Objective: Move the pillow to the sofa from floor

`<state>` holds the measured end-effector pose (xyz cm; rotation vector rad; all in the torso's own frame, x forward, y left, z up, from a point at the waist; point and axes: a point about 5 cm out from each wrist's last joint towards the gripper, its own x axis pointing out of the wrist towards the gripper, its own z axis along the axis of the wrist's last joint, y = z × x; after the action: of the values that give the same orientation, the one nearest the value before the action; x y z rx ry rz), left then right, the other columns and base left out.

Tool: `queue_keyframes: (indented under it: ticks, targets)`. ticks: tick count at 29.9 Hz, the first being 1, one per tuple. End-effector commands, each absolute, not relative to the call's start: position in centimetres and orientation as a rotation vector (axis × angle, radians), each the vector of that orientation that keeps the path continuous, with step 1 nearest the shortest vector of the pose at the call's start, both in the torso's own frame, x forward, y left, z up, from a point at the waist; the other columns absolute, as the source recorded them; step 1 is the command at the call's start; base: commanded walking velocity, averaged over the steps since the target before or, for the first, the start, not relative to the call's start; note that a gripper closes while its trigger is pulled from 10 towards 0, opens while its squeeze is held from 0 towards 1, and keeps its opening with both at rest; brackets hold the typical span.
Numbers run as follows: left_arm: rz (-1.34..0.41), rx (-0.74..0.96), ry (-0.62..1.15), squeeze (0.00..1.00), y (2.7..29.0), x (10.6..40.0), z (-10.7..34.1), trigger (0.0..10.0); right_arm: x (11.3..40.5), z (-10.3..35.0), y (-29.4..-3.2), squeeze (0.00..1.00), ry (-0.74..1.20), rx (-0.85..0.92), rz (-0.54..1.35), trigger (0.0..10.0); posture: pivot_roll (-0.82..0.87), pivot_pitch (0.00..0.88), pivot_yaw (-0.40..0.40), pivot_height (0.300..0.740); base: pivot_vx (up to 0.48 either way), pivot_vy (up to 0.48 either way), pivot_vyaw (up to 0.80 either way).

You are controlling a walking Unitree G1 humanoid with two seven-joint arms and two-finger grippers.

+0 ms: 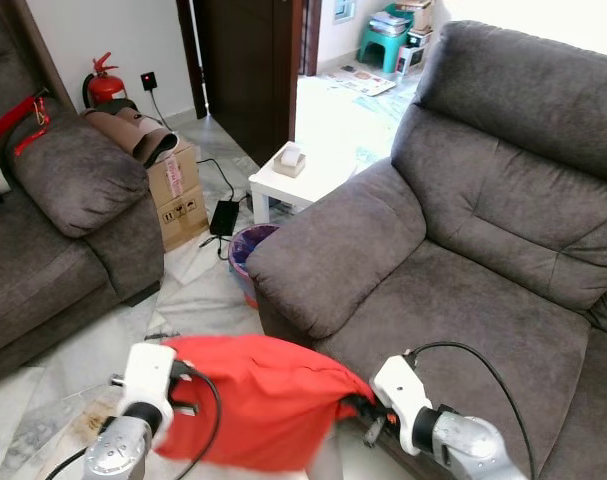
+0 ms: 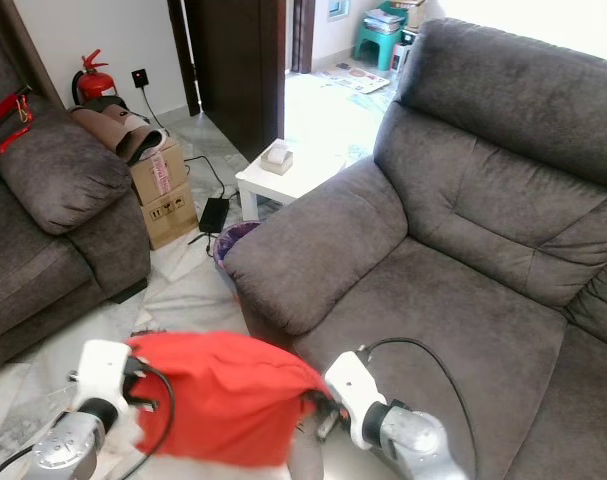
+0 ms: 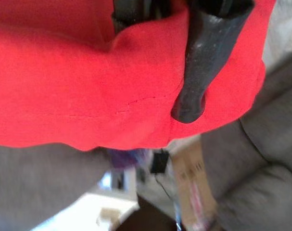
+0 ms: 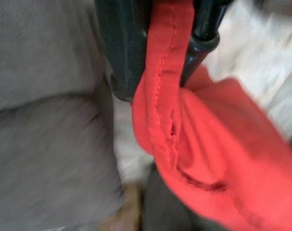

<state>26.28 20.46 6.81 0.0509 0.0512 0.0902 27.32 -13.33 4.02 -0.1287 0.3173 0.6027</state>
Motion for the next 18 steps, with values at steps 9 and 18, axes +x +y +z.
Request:
queue_keyframes:
  ticks: [9,18]
  targets:
    - [0.15,0.182,-0.023,0.0,20.4,26.0,8.5,10.0,28.6,5.5,-13.9,0.0,0.151,0.035,0.345,10.0,0.11,0.116,-0.011,0.74,0.0,0.0,0.0]
    - [0.189,0.152,-0.036,0.0,20.3,25.7,8.7,10.0,29.2,6.0,-13.8,0.0,0.112,0.046,0.289,10.0,0.1,0.096,-0.006,0.74,0.0,0.0,0.0]
